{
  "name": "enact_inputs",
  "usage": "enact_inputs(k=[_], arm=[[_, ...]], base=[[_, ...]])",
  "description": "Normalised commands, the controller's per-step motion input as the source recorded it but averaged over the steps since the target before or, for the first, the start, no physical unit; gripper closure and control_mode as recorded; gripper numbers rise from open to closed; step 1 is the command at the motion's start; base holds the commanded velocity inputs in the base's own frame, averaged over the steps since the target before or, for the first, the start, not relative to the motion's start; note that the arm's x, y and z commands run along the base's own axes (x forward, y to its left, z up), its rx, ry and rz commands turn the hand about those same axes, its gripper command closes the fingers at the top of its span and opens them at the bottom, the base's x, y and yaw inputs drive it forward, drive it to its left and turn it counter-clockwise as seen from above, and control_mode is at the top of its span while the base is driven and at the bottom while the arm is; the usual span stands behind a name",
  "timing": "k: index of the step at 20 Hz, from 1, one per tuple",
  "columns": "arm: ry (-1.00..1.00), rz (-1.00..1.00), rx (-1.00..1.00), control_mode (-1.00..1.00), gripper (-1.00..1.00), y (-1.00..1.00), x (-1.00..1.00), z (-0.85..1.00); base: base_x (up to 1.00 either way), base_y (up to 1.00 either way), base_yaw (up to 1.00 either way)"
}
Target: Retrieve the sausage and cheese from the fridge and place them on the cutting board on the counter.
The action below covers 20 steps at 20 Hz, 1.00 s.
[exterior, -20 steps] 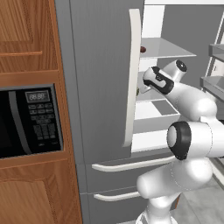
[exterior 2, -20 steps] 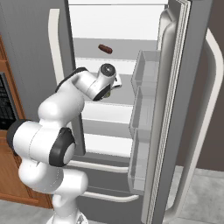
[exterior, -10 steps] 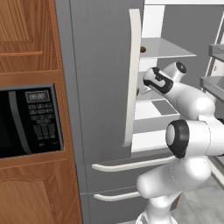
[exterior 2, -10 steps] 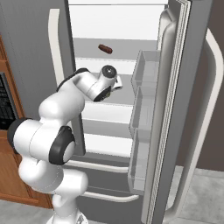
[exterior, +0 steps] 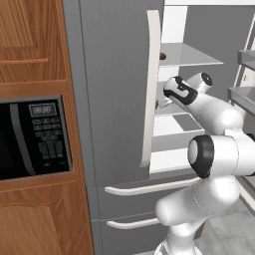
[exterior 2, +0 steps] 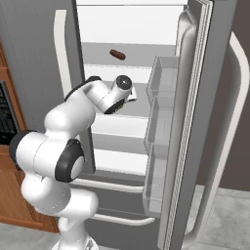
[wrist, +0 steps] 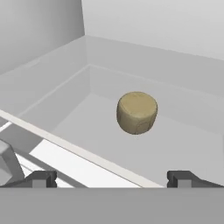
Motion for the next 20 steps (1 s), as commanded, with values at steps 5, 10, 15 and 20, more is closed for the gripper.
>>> enact_inputs(k=[5,10,15,20], arm=[[0.0,0.0,0.05,-1.0,-1.0,0.0,0.1,-0.08],[0.0,0.0,0.02,-1.0,-1.0,0.0,0.19,-0.13],[0.0,0.0,0.0,-1.0,-1.0,0.0,0.27,-0.12],[0.0,0.0,0.0,-1.0,-1.0,0.0,0.35,-0.07]], base=[[0.0,0.0,0.0],[0.0,0.0,0.0],[0.0,0.0,0.0],[0.0,0.0,0.0]])
